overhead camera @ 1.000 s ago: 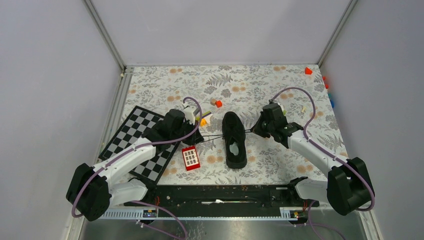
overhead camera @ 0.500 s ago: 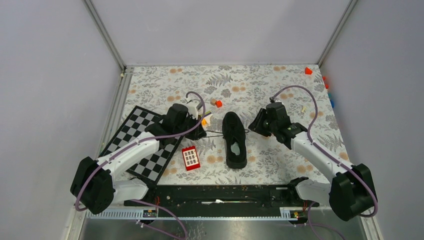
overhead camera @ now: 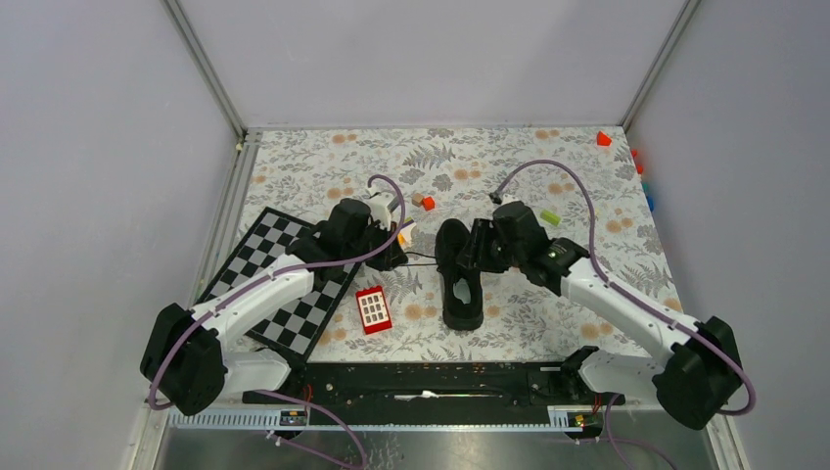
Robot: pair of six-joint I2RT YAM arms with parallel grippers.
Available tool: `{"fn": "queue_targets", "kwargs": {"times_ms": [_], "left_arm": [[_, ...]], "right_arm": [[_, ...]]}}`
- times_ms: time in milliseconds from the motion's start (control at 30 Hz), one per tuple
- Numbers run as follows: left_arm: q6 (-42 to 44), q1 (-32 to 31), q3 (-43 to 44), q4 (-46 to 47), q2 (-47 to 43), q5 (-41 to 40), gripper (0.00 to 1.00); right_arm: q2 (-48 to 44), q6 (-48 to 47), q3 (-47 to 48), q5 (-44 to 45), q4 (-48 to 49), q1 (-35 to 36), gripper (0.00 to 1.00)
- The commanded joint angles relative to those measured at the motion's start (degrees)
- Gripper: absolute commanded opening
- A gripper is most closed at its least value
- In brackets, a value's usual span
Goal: Tie the shoes
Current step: Tie the shoelace on the shoe.
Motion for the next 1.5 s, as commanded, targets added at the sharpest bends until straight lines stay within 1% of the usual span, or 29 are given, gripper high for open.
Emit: {"fn": "queue_targets", "kwargs": {"times_ms": [0, 100, 267, 367, 433, 500, 567, 633, 733, 1000, 1133, 1467], "left_arm": [[0.8, -0.1, 2.2, 2.2, 0.4, 1.2, 0.00], [0.7, -0.1, 2.1, 2.4, 0.5, 1.2, 0.00], [0.6, -0.1, 2.1, 2.6, 0.6, 1.1, 0.00], [0.6, -0.1, 2.2, 2.8, 1.0, 1.3, 0.00], [0.6, -0.1, 2.3, 2.8, 1.1, 1.4, 0.00], [0.6, -0.1, 2.4, 3.0, 1.2, 1.3, 0.00], [0.6, -0.1, 2.4, 3.0, 1.2, 1.3, 0.00], [0.6, -0.1, 2.4, 3.0, 1.2, 1.3, 0.00], [0.5, -0.1, 2.3, 3.1, 1.2, 1.2, 0.00], [0.7, -0.1, 2.6, 3.2, 1.6, 1.4, 0.00], [0.7, -0.1, 2.7, 3.3, 1.7, 1.3, 0.00], [0.8, -0.1, 2.8, 3.2, 1.8, 1.4, 0.00]], "right_arm": [[4.8, -2.3, 4.2, -2.6, -2.0, 1.9, 0.47], [7.6, -2.7, 5.7, -3.1, -2.9, 2.7, 0.45], [9.2, -2.7, 5.8, -3.5, -2.8, 3.1, 0.42], [9.5, -2.7, 5.5, -3.5, -3.0, 3.1, 0.34], [9.7, -3.5, 5.9, -2.9, -3.6, 3.2, 0.33], [10.3, -4.8, 6.9, -2.6, -5.0, 3.2, 0.30], [11.0, -5.8, 7.7, -2.7, -6.2, 3.1, 0.26], [11.2, -6.1, 7.8, -3.1, -6.3, 3.1, 0.14], [9.7, -5.7, 6.8, -3.6, -5.2, 3.1, 0.00], [7.5, -4.8, 5.4, -5.4, -4.3, 5.5, 0.00], [8.0, -4.2, 5.3, -5.8, -4.1, 7.4, 0.00], [9.1, -2.7, 5.1, -6.5, -2.2, 9.3, 0.00]]}}
